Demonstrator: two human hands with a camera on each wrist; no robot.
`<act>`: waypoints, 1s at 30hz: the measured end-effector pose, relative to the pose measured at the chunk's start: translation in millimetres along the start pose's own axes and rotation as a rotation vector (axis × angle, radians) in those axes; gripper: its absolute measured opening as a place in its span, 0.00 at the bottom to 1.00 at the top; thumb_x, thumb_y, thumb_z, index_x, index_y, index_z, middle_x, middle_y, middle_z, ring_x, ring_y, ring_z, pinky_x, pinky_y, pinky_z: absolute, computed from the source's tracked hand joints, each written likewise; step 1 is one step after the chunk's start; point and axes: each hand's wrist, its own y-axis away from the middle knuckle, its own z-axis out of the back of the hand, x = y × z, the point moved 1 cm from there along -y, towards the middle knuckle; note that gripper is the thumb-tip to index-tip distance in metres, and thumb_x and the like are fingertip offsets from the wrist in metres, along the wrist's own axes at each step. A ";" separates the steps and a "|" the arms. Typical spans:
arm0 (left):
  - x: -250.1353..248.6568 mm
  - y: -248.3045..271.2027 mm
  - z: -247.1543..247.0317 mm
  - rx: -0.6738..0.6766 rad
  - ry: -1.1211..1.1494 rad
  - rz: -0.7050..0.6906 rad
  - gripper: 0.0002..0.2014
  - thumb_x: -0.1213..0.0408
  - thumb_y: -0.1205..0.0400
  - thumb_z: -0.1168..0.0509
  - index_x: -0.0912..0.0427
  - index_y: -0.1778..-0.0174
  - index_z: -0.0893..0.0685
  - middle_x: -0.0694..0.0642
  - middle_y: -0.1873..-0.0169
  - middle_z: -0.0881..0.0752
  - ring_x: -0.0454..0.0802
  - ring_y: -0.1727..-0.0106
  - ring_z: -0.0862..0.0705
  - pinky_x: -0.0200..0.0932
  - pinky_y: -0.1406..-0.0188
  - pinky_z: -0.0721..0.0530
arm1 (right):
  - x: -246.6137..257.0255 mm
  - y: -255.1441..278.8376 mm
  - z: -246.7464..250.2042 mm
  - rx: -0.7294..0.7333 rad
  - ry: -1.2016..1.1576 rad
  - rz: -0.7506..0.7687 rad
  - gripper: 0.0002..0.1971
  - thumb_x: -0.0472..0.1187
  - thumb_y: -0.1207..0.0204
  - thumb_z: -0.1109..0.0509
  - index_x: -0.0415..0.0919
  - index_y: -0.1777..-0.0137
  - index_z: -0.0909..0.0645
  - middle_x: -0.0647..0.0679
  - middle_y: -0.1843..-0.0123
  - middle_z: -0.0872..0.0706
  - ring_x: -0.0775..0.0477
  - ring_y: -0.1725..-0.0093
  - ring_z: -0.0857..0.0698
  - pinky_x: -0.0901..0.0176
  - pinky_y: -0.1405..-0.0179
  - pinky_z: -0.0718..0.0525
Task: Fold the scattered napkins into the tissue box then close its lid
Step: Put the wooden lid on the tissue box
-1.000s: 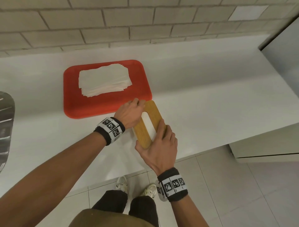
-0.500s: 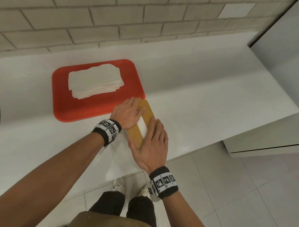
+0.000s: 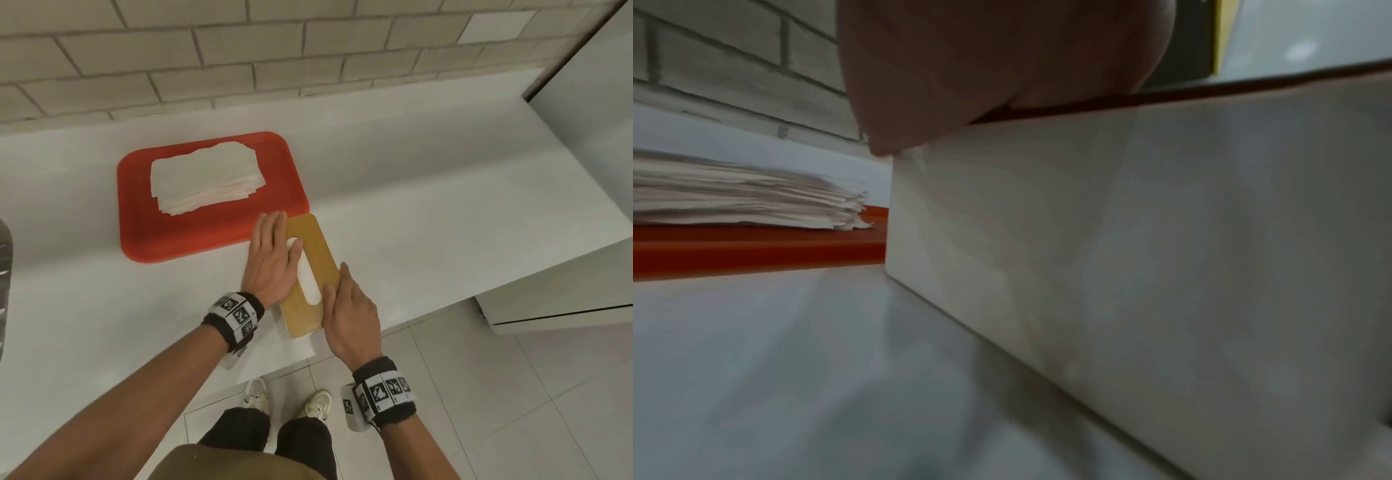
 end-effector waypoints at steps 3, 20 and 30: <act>-6.1 22.1 0.6 -0.012 0.001 -0.084 0.43 0.40 0.07 0.45 0.66 0.05 0.49 0.59 0.04 0.52 0.56 0.04 0.61 0.55 0.04 0.56 | -0.6 -23.6 25.0 0.041 0.009 0.303 0.24 0.48 0.04 0.43 0.51 0.09 0.34 0.46 0.10 0.28 0.40 0.17 0.22 0.37 0.22 0.20; -14.4 36.7 2.1 0.143 -0.080 -0.126 0.76 0.13 0.35 0.33 0.67 0.06 0.51 0.60 0.04 0.57 0.52 0.04 0.65 0.57 0.05 0.62 | 46.2 -108.7 32.4 0.350 0.234 0.531 0.05 0.44 0.25 0.21 0.50 0.57 0.15 0.61 0.50 0.24 0.49 0.40 0.26 0.38 0.43 0.25; -16.7 37.0 5.9 0.162 -0.103 -0.114 0.75 0.13 0.34 0.35 0.67 0.05 0.52 0.60 0.04 0.59 0.53 0.05 0.65 0.56 0.05 0.62 | 34.8 -111.2 36.0 0.357 0.091 0.523 0.08 0.42 0.25 0.24 0.51 0.59 0.21 0.60 0.56 0.26 0.54 0.50 0.29 0.39 0.51 0.17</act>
